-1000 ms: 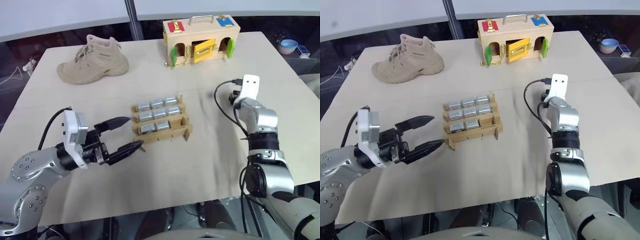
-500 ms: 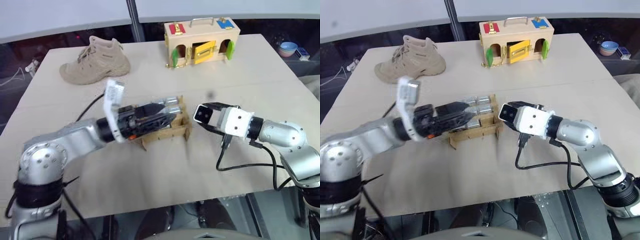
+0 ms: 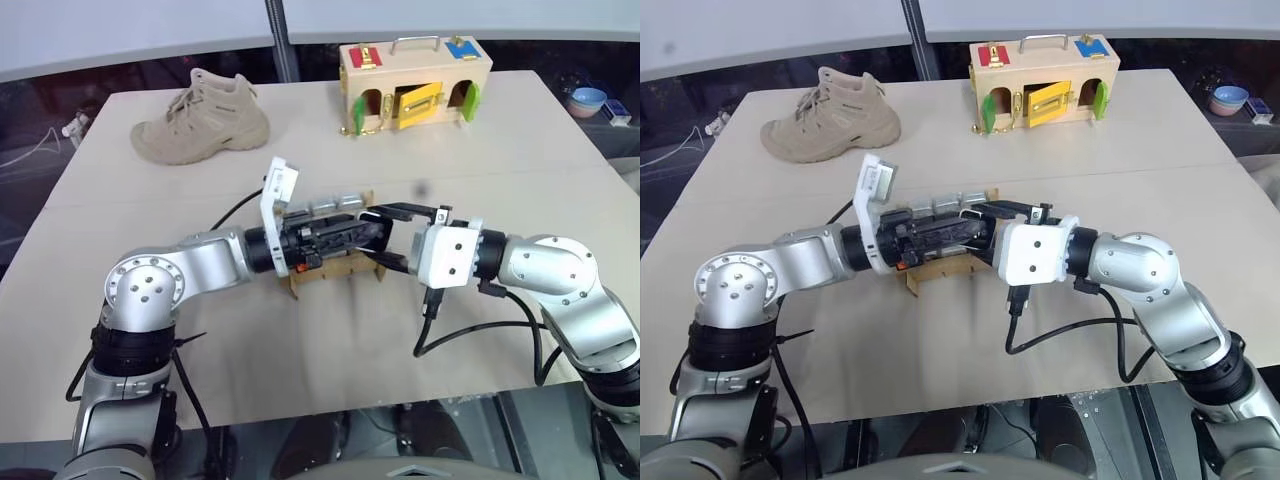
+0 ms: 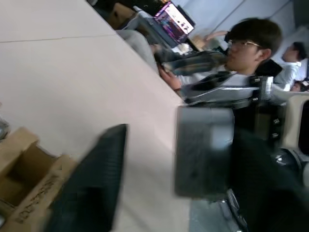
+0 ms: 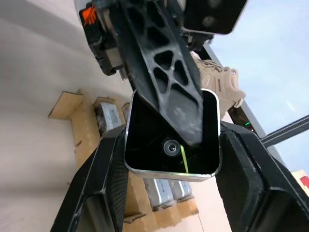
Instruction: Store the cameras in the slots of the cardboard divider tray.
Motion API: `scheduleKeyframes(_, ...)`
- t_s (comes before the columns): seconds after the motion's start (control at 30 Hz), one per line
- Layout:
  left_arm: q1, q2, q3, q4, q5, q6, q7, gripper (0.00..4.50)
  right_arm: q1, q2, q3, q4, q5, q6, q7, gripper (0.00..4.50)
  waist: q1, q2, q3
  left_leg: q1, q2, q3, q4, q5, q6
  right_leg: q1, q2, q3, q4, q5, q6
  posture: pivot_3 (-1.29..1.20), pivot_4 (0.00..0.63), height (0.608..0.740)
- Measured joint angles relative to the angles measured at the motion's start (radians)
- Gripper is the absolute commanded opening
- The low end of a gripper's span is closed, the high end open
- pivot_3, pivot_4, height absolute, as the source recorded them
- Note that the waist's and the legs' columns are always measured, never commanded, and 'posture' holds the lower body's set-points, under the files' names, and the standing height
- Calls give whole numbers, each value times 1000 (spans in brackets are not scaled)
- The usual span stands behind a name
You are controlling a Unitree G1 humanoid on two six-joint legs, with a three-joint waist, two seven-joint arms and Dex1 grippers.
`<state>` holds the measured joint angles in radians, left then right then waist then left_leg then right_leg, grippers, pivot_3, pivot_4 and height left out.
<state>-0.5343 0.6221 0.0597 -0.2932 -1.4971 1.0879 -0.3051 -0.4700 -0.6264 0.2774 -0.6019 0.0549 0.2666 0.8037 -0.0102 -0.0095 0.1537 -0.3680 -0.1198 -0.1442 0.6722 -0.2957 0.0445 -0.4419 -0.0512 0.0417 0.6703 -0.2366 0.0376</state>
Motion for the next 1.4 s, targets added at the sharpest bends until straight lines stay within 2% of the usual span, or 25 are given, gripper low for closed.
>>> scheduleKeyframes(0.03, -5, 0, 1, 1, -1, 2, -3, 879, -5, 2, 0, 1, 1, 6, 3, 3029, 0, 0, 0, 0, 0, 0, 0, 0, 0, 0, 0, 0, 0, 0, 0, 0, 150, 740)
scheduleKeyframes(0.07, -6, 0, 1, 9, 4, 6, 1, 732, -20, 10, 0, 0, 14, 10, 10, 3358, -2, 0, 0, 0, 0, 0, 0, 0, 0, 0, 0, 0, 0, 0, 0, 0, 150, 740)
scheduleKeyframes(0.13, -6, 0, 1, 25, 10, 12, 0, 749, -30, 21, -4, 0, 34, 16, 15, 4235, -3, 0, 0, 0, 0, 0, 0, 0, 0, 0, 0, 0, 0, 0, 0, 0, 150, 740)
scheduleKeyframes(0.17, -8, 3, 1, 29, 25, 13, -11, 749, -29, 26, -5, 1, 46, 23, 17, 4471, -2, 0, 0, 0, 0, 0, 0, 0, 0, 0, 0, 0, 0, 0, 0, 0, 150, 740)
scheduleKeyframes(0.27, -38, 38, -1, 39, 103, 10, -79, 749, 19, 38, -59, -2, 105, 84, 4, 4471, 3, -1, 0, 0, 0, -1, 0, 0, 0, 0, 0, -1, 0, 0, 0, 0, 150, 740)
scheduleKeyframes(0.33, -81, 75, -11, 74, 195, -15, -151, 749, 69, 36, -152, 22, 205, 153, 13, 4471, 10, -1, 0, 0, -1, -1, 0, 0, 0, 1, 0, -1, -1, 0, 0, 0, 150, 740)
scheduleKeyframes(0.4, -132, 107, -54, 122, 312, -53, -264, 749, 106, -15, -258, 109, 360, 176, 129, 4471, 16, -1, 0, 0, -1, -1, 0, 0, 0, 2, -1, -1, -3, 0, 0, 0, 150, 740)
scheduleKeyframes(0.53, -214, 134, -141, 215, 499, -114, -427, 749, 101, -107, -387, 304, 467, 129, 313, 4471, 20, -1, 0, 0, -1, -1, -2, 0, 0, 2, -1, -1, -4, 0, 0, 0, 150, 740)
scheduleKeyframes(0.7, -288, 135, -267, 291, 703, -193, -590, 749, 71, -144, -396, 422, 485, 76, 429, 4471, 7, -1, 0, -2, 0, -1, -3, 0, 0, 0, 0, -1, -4, 0, 0, 0, 150, 740)
scheduleKeyframes(0.83, -312, 136, -362, 332, 873, -283, -702, 749, 60, -142, -395, 429, 491, 55, 451, 4471, -3, -1, 0, -4, 0, -1, -2, 0, 0, -2, 0, -1, -4, 0, 0, 0, 150, 740)
scheduleKeyframes(0.9, -315, 129, -383, 352, 918, -311, -731, 749, 61, -142, -395, 429, 491, 45, 452, 4471, -3, -1, 0, -4, 0, -2, -2, 0, 0, -2, 0, -1, -4, 0, 0, 0, 150, 740)
scheduleKeyframes(1.17, -365, -8, -437, 493, 1103, -446, -806, 749, 102, -139, -396, 422, 486, 26, 435, 4471, 0, -1, 0, -15, 0, -6, 8, 0, 0, -7, -1, -8, -4, 0, 0, 0, 150, 740)
scheduleKeyframes(1.4, -403, -46, -469, 558, 1209, -508, -877, 749, 124, -141, -400, 400, 482, 12, 419, 4471, -3, -1, 0, -14, 0, -6, 9, 0, 1, -7, -1, -7, -1, 0, 0, 0, 150, 740)
